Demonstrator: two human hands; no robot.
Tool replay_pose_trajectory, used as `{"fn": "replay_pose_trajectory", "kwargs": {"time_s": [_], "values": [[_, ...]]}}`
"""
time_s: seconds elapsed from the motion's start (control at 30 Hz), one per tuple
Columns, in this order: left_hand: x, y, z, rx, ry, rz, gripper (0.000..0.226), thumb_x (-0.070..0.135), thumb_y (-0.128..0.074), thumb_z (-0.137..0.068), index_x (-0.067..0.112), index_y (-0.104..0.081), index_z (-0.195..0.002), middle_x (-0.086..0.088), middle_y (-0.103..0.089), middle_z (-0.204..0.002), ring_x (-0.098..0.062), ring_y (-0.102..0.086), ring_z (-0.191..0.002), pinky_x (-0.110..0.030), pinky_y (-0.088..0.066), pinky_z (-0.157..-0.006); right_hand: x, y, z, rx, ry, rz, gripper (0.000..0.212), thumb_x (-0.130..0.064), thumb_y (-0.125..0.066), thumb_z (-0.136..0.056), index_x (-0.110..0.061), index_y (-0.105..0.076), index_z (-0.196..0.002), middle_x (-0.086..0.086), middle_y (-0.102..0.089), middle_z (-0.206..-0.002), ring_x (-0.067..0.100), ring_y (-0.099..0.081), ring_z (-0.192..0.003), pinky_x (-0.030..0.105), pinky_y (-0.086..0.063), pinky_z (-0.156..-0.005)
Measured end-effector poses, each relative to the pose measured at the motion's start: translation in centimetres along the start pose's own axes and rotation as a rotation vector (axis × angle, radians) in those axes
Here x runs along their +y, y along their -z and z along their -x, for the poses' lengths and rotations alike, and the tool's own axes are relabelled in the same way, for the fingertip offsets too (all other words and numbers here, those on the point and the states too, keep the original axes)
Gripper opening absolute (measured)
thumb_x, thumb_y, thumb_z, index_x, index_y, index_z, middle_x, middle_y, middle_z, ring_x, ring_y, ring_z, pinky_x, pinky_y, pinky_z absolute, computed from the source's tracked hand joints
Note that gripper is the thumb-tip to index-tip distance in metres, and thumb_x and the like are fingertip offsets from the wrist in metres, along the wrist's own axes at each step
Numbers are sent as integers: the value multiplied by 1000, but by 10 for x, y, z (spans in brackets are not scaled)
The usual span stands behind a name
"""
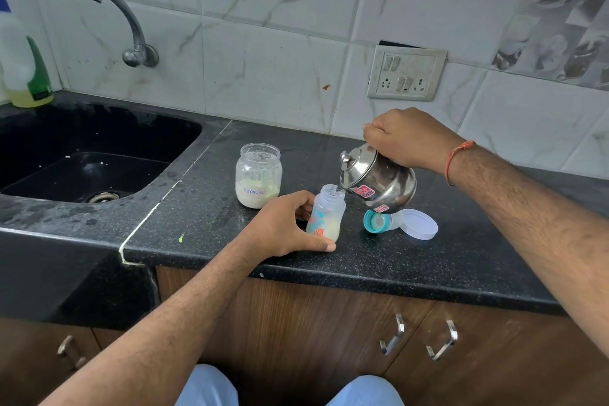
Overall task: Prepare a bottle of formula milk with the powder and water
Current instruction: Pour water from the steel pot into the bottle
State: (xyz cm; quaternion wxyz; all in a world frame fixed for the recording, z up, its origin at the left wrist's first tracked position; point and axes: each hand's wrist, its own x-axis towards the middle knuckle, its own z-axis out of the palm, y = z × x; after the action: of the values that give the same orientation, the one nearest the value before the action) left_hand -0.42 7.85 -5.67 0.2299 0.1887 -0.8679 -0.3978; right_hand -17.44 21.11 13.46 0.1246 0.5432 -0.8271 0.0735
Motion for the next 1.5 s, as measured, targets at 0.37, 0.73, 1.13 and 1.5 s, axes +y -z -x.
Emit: {"fn": "replay_pose_trajectory", "kwargs": {"time_s": [0.37, 0.73, 1.13, 1.5], "values": [[1, 0, 0, -3, 6, -16, 66, 47, -106, -63, 37, -66, -116, 20, -75, -108, 1, -71, -102, -20, -58, -91, -4, 2, -2, -23, 23, 39, 47, -32, -39, -108, -9, -54, -70, 12, -58, -72, 22, -49, -64, 33, -32, -56], [-1, -1, 0, -4, 0, -15, 68, 48, -106, -63, 36, -66, -117, 18, -76, -109, -1, -72, -103, -26, -60, -95, -6, 2, -2, -26, 28, 64, 48, -34, -39, -108, -11, -53, -68, 11, -57, -73, 25, -50, -68, 34, -33, -58], [-1, -1, -1, 4, -4, -14, 68, 49, -106, -63, 36, -67, -117, 19, -75, -108, 0, -72, -103, -24, -59, -95, -10, 4, -4, -11, 56, 105, 48, -35, -38, -107, -8, -59, -73, 11, -59, -74, 25, -51, -68, 32, -32, -56], [0, 0, 0, 0, -7, -23, 69, 47, -106, -63, 34, -67, -118, 20, -74, -108, 3, -71, -102, -14, -56, -88, -10, 4, -3, -8, 58, 112, 48, -34, -38, -107, -4, -61, -77, 12, -59, -73, 26, -50, -68, 33, -31, -56]]}}
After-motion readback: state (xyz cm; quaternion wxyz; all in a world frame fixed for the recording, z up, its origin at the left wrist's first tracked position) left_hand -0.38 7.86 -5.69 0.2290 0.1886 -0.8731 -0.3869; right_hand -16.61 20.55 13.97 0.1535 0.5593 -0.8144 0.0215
